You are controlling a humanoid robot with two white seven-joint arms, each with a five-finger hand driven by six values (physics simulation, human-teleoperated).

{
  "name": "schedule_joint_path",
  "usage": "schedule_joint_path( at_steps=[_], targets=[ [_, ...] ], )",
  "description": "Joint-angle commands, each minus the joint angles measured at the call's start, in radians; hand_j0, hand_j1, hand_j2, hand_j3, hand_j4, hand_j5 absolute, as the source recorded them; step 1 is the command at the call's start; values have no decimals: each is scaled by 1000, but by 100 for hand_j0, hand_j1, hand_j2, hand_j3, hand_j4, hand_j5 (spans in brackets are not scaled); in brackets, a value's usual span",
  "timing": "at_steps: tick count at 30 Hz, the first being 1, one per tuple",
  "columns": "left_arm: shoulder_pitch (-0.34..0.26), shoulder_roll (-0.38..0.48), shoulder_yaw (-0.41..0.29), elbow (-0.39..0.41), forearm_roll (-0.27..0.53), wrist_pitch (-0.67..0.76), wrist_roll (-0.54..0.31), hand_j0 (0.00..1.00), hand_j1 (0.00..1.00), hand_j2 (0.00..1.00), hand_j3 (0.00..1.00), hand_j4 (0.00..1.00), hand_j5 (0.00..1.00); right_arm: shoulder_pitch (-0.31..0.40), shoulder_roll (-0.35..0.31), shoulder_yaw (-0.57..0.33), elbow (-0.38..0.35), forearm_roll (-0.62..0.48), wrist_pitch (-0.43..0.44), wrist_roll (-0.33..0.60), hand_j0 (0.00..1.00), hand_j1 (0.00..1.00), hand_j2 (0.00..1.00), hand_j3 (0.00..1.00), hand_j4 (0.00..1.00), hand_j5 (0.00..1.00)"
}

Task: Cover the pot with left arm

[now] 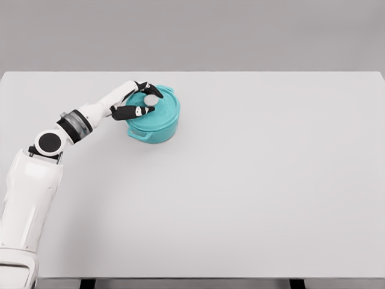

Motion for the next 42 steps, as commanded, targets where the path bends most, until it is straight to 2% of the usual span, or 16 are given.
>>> schedule_joint_path(
  at_steps=[1, 14, 17, 19, 21, 28, 32, 42],
  targets=[
    [0, 1, -1, 1, -7, 0, -4, 61, 61, 61, 61, 61, 61, 0, 0, 0, 1, 0, 0, 0, 100, 100, 100, 100, 100, 100],
    [0, 1, 1, -1, -7, 2, -4, 72, 72, 72, 72, 72, 72, -2, 0, 0, 1, 0, 0, 0, 100, 100, 100, 100, 100, 100],
    [0, 2, -1, -2, -5, 2, -4, 84, 84, 84, 84, 84, 84, -2, 0, 0, -1, 0, 0, 0, 100, 100, 100, 100, 100, 100],
    [0, 2, -1, -4, -7, 2, -4, 84, 84, 84, 84, 84, 84, 0, 0, 0, 1, 0, 0, 0, 100, 100, 100, 100, 100, 100],
    [2, 2, -1, -4, -7, 2, -4, 92, 92, 92, 92, 92, 92, -2, 0, 0, 1, 0, 0, 0, 100, 100, 100, 100, 100, 100],
    [5, 4, 1, 1, -7, 2, -4, 93, 93, 93, 93, 93, 93, 0, 0, 0, 1, 0, 0, 0, 100, 100, 100, 100, 100, 100],
    [6, 14, -1, 6, -10, 2, -4, 98, 98, 98, 98, 98, 98, -2, 0, 0, -1, 0, 0, 0, 100, 100, 100, 100, 100, 100],
    [11, 16, -3, 13, -16, 0, -4, 100, 100, 100, 100, 100, 100, -2, 0, 0, 1, 0, 0, 0, 100, 100, 100, 100, 100, 100]
  ],
)
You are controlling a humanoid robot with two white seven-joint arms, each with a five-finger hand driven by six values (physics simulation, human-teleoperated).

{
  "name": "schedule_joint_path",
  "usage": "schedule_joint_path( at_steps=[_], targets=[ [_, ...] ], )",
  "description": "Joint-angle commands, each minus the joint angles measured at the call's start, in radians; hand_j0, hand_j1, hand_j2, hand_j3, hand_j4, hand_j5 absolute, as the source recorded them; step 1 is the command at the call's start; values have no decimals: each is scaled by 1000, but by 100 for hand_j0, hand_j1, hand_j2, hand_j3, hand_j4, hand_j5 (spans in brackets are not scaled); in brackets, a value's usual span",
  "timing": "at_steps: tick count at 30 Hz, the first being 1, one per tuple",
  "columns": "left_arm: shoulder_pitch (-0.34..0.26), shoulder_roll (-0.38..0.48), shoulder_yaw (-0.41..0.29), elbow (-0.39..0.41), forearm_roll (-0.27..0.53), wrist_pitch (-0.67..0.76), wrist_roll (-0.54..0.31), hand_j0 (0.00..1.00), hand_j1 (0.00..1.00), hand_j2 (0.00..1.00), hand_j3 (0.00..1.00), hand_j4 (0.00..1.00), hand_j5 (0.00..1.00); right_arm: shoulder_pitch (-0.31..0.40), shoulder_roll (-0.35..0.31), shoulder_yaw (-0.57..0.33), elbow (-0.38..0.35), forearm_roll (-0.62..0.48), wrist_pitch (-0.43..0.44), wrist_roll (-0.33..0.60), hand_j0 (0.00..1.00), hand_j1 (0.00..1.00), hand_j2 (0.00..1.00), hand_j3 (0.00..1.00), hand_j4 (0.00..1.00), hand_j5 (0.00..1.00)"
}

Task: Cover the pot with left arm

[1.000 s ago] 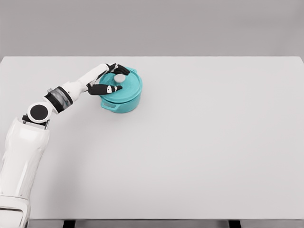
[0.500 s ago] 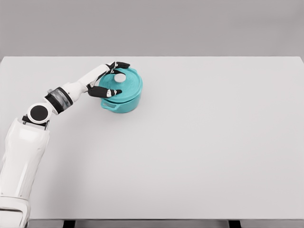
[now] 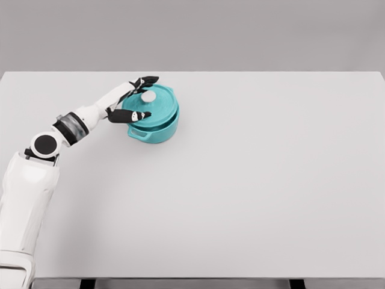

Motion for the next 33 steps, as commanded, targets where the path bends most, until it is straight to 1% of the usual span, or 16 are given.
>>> schedule_joint_path(
  at_steps=[1, 6, 7, 9, 14, 33],
  targets=[
    [0, 1, -6, 4, -57, -8, 0, 100, 100, 100, 100, 100, 100, 0, 0, 0, 1, 0, 0, 0, 100, 100, 100, 100, 100, 100],
    [15, -1, -7, -4, -57, -12, 0, 100, 100, 100, 100, 100, 100, 0, 0, 0, 1, 0, 0, 0, 100, 100, 100, 100, 100, 100],
    [17, -2, -7, -24, -57, -12, 0, 100, 100, 100, 100, 100, 100, 0, 0, 0, -1, 0, 0, 0, 100, 100, 100, 100, 100, 100],
    [45, -1, -6, -84, -57, -9, 0, 100, 100, 100, 100, 100, 100, 0, 0, 0, 1, 0, 0, 0, 100, 100, 100, 100, 100, 100],
    [48, -1, -4, -113, -54, -8, 0, 100, 100, 100, 100, 100, 100, 0, 0, 0, 1, 0, 0, 0, 100, 100, 100, 100, 100, 100],
    [34, 1, 11, -107, -51, -14, 0, 100, 100, 100, 100, 100, 100, 0, 0, 0, 1, 0, 0, 0, 100, 100, 100, 100, 100, 100]
  ],
)
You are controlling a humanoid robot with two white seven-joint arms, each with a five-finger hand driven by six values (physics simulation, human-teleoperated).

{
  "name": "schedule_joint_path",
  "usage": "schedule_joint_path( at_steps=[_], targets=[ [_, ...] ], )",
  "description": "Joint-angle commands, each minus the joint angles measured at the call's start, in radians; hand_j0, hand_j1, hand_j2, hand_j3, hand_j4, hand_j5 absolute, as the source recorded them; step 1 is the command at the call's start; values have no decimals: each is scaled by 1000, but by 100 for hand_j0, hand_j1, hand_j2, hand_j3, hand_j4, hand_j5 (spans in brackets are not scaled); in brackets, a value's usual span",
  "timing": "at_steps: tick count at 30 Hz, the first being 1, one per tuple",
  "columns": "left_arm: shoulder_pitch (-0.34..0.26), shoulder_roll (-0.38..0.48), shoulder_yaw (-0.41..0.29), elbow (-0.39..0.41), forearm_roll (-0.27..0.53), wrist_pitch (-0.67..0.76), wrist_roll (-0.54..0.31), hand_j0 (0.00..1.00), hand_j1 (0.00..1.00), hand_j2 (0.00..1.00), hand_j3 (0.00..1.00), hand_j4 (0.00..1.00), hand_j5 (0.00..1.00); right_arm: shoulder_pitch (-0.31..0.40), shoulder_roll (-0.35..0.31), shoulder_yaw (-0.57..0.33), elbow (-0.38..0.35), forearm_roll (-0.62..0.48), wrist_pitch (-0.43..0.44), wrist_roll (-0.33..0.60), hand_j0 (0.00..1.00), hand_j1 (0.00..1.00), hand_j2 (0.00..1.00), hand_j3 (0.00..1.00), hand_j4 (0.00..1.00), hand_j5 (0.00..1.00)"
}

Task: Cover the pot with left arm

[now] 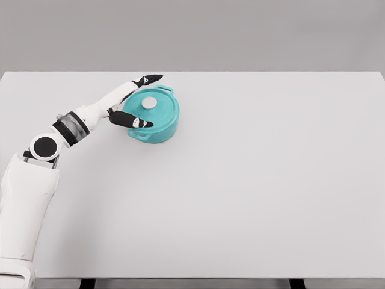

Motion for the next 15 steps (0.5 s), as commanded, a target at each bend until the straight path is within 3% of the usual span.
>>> schedule_joint_path(
  at_steps=[1, 9, 14, 15],
  targets=[
    [0, 0, 2, 0, 3, 1, 1, 100, 100, 100, 100, 100, 100, 0, 0, 0, -1, 0, 0, 0, 100, 100, 100, 100, 100, 100],
    [-5, -1, 15, -69, 8, 1, 1, 100, 100, 100, 100, 100, 100, 0, 0, 0, -1, 0, 0, 0, 100, 100, 100, 100, 100, 100],
    [6, 13, 89, -147, 12, -2, 1, 100, 100, 100, 100, 100, 100, 0, 0, 0, -1, 0, 0, 0, 100, 100, 100, 100, 100, 100],
    [9, 46, 97, -151, 32, -2, 1, 100, 100, 100, 100, 100, 100, 0, 0, 0, 0, 0, 0, 0, 100, 100, 100, 100, 100, 100]
  ],
)
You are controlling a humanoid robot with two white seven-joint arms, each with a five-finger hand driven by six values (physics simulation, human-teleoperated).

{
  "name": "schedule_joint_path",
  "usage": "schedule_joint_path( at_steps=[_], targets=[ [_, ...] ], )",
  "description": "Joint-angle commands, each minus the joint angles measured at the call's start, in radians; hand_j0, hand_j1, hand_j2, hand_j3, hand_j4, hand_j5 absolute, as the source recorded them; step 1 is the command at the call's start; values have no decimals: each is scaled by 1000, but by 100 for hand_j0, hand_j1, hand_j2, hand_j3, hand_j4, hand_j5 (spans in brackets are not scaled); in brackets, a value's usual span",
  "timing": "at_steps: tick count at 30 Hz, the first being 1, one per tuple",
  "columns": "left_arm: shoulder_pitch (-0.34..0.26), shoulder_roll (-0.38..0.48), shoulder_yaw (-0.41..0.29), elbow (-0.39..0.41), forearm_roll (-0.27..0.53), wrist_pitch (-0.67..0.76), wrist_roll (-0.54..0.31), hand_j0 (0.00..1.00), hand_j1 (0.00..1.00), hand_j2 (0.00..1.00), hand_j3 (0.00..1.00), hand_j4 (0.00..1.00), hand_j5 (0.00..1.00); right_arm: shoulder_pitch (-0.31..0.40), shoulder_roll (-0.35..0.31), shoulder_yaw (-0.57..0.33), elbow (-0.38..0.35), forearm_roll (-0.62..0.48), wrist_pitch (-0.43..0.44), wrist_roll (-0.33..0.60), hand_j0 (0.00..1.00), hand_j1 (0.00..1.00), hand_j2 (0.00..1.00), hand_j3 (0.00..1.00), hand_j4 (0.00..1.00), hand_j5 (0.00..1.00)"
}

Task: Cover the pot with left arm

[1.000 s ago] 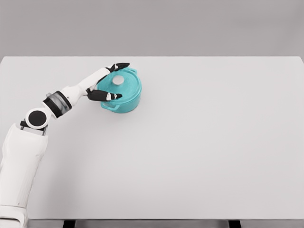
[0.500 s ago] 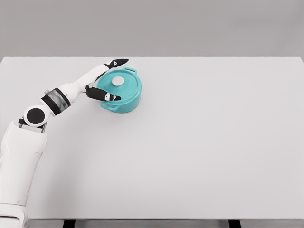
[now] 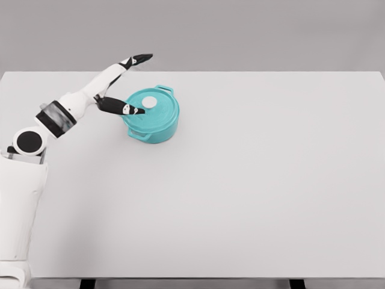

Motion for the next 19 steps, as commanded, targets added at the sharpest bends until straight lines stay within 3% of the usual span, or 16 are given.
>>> schedule_joint_path(
  at_steps=[1, 7, 12, 15, 19],
  targets=[
    [0, 40, 23, -23, 37, 0, 0, 100, 100, 100, 100, 100, 100, 0, 0, 0, 1, 0, 0, 0, 100, 100, 100, 100, 100, 100],
    [58, 247, 25, -41, 300, -69, 0, 100, 100, 100, 100, 100, 100, 0, 0, 0, 1, 0, 0, 0, 100, 100, 100, 100, 100, 100],
    [133, 271, 91, -35, 306, -79, 0, 100, 100, 100, 100, 100, 100, 0, 0, 0, 1, 0, 0, 0, 100, 100, 100, 100, 100, 100],
    [147, 271, 137, -33, 298, -79, 0, 100, 100, 100, 100, 100, 100, 0, 0, 0, -1, 0, 0, 0, 100, 100, 100, 100, 100, 100],
    [160, 271, 138, -32, 295, -78, 0, 100, 100, 100, 100, 100, 100, 0, 0, 0, 1, 0, 0, 0, 100, 100, 100, 100, 100, 100]
  ],
)
